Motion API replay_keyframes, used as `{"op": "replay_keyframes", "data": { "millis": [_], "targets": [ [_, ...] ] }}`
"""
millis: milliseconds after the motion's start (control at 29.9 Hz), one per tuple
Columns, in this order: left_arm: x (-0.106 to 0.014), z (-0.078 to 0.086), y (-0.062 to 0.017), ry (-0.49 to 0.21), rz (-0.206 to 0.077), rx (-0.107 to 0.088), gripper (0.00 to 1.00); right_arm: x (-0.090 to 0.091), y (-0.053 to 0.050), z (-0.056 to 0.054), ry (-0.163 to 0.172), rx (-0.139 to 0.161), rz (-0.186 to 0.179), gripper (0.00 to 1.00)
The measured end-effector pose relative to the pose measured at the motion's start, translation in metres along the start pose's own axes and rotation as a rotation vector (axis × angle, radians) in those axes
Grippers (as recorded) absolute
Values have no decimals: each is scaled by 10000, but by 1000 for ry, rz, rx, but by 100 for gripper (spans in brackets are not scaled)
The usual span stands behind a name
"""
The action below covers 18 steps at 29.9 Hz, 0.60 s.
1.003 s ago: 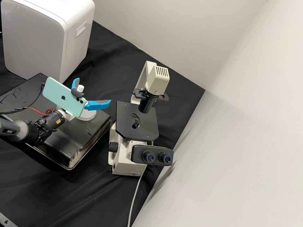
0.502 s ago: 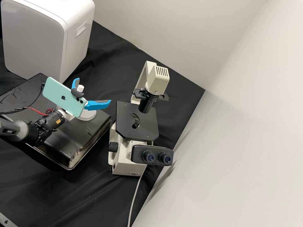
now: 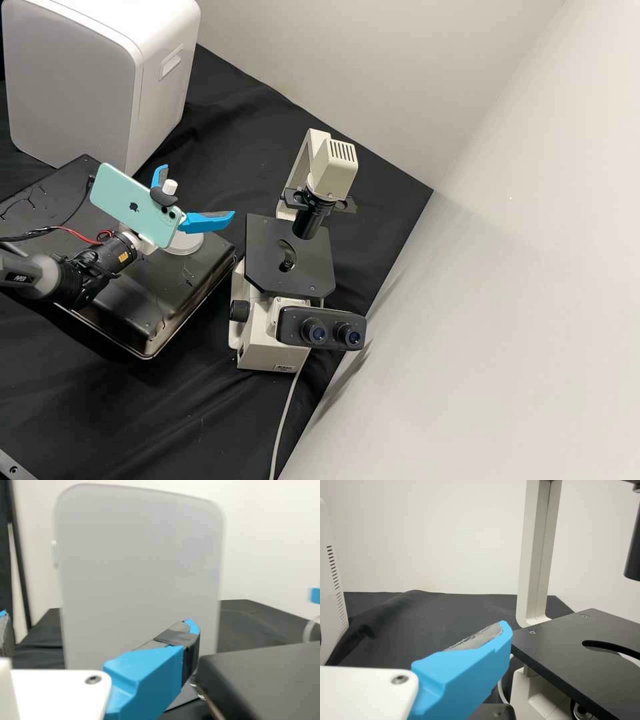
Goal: Place the petri dish on the microscope
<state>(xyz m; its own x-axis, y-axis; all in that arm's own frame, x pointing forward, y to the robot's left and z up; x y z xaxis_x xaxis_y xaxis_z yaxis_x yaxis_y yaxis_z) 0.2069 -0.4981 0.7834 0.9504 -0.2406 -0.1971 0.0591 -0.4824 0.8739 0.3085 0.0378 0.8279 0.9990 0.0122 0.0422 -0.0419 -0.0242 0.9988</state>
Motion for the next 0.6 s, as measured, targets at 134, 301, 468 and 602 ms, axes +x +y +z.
{"op": "replay_keyframes", "data": {
  "millis": [134, 301, 468, 602],
  "targets": [
    [-87, 66, -77, -34, -8, -10, 100, 0, 0, 0, 0, 0, 0, 100],
    [-198, 134, -163, -77, -14, -19, 100, 0, 0, 0, 0, 0, 0, 100],
    [-324, 263, -269, -162, -33, -18, 100, 0, 0, 0, 0, 0, 0, 100],
    [-407, 332, -332, -209, -55, -23, 100, 0, 0, 0, 0, 0, 0, 100]
  ]
}}
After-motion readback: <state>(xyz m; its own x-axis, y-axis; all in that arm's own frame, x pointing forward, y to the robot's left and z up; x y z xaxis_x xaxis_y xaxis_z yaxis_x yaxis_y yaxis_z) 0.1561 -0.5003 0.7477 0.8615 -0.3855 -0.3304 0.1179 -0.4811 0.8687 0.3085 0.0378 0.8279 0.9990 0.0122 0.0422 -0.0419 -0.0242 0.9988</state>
